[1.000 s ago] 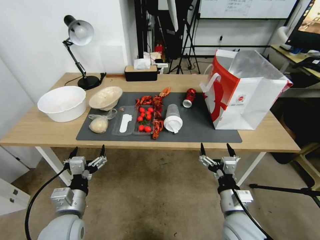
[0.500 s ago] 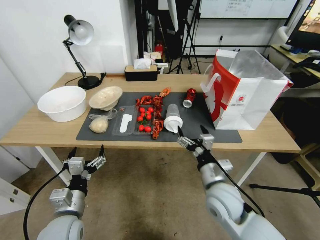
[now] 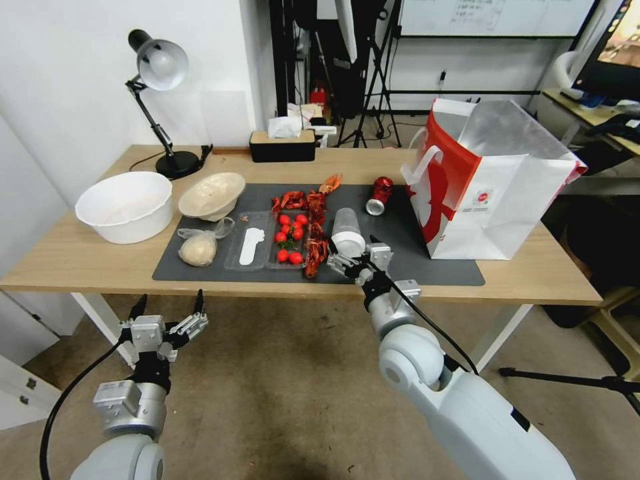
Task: Pick up the trash from the table and place it into the takeout bag.
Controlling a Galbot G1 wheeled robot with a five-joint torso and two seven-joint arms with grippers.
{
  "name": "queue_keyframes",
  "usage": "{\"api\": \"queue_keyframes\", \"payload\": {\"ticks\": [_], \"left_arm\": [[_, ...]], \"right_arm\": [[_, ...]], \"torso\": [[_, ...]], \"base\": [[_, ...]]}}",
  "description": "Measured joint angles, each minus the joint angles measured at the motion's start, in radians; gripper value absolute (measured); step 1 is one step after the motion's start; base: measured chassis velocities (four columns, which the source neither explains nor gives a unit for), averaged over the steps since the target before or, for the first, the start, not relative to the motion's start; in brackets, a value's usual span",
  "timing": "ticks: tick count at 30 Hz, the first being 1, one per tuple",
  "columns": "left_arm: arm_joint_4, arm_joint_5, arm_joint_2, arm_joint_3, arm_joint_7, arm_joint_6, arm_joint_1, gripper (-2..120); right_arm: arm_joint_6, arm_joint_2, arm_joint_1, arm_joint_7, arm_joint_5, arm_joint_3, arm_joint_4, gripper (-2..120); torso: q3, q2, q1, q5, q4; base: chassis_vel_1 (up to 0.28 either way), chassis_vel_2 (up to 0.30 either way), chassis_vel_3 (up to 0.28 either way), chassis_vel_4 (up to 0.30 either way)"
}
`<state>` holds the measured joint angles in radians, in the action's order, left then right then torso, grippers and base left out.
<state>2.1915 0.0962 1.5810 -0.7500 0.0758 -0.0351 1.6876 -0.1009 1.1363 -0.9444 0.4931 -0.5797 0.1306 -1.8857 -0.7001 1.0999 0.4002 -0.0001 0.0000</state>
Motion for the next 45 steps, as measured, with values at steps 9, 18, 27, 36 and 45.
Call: {"api": "queue_keyframes", "payload": {"ticks": [9,18,27,36,45], "left_arm": [[-0.01,-0.005,0.003,0.001,-0.001,0.012,0.003,100],[-0.018,-0.009,0.003,0.005,-0.001,0.016,0.001,100],[-0.03,-0.008,-0.001,0.004,-0.001,0.025,0.0,100],[-0.038,-0.008,-0.001,0.004,-0.001,0.034,0.0,100],[-0.041,-0.008,-0.001,0.004,0.0,0.037,0.0,100]], "right_arm": [[-0.044,0.012,0.018,0.037,0.004,0.009,0.016,100],[-0.06,0.02,0.042,0.048,0.004,0.023,0.037,100],[-0.103,0.039,0.058,0.083,0.003,0.041,0.057,100],[-0.115,0.047,0.063,0.099,0.004,0.046,0.065,83],[-0.118,0.047,0.065,0.104,0.005,0.047,0.066,72]], "torso": [[0.0,0.0,0.0,0.0001,0.0],[0.0,0.0,0.0,0.0,0.0],[0.0,0.0,0.0,0.0001,0.0],[0.0,0.0,0.0,0.0001,0.0],[0.0,0.0,0.0,0.0,0.0]], "base": [[0.0,0.0,0.0,0.0],[0.0,0.0,0.0,0.0],[0.0,0.0,0.0,0.0],[0.0,0.0,0.0,0.0],[0.0,0.0,0.0,0.0]]}}
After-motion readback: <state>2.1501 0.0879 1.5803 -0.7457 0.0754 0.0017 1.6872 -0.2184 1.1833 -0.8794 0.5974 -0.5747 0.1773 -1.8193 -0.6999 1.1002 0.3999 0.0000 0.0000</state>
